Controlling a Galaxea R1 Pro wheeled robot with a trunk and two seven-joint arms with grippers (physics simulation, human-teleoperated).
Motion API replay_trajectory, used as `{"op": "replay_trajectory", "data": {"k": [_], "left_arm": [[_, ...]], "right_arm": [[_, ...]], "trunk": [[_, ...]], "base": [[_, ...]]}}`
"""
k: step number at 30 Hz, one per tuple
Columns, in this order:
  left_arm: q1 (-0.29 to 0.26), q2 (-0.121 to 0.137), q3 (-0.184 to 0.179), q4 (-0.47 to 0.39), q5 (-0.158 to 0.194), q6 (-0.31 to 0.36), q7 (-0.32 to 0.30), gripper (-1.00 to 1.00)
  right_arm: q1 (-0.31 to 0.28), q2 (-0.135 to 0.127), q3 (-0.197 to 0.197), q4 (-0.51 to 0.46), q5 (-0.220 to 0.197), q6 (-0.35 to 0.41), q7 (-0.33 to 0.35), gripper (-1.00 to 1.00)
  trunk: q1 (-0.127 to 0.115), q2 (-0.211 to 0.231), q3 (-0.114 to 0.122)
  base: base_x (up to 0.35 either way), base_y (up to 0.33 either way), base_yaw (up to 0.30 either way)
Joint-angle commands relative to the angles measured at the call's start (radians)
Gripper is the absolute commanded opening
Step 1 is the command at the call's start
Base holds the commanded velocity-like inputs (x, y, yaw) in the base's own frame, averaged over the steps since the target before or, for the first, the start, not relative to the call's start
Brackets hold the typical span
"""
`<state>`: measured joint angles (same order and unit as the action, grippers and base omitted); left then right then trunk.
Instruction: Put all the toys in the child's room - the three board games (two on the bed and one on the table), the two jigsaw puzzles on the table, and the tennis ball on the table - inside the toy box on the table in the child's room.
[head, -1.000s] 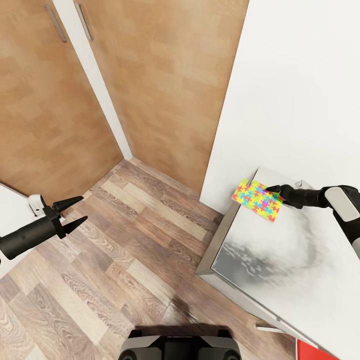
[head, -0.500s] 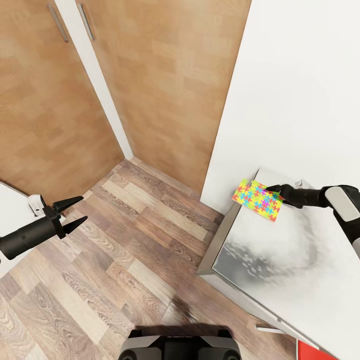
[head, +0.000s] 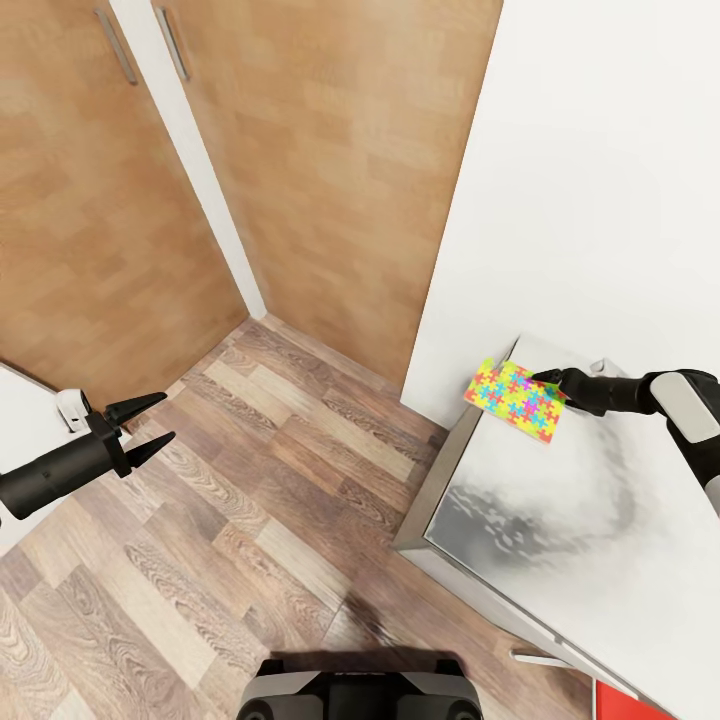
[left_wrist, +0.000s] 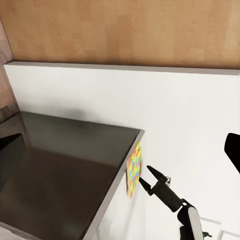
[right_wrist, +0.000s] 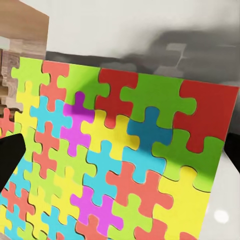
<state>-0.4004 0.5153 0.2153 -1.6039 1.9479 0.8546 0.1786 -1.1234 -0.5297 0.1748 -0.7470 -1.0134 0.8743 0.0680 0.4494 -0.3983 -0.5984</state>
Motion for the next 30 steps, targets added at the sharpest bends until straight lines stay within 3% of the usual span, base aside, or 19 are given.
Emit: {"op": "replay_trajectory", "data": {"k": [1,30], "left_arm": [[-0.001,0.000,0.001,-0.001,0.011,0.003,0.010,1.00],[0.000,0.000,0.001,-0.001,0.010,0.004,0.010,1.00]], "right_arm": [[-0.001,-0.001,0.003,0.000,0.007,0.002,0.007,1.00],[-0.001,-0.003,0.004,0.000,0.008,0.002,0.007,1.00]], "trunk": [[0.001,-0.002,-0.001],[0.001,-0.002,-0.001]], "base": [[0.000,0.000,0.000],[0.000,0.000,0.003]]}}
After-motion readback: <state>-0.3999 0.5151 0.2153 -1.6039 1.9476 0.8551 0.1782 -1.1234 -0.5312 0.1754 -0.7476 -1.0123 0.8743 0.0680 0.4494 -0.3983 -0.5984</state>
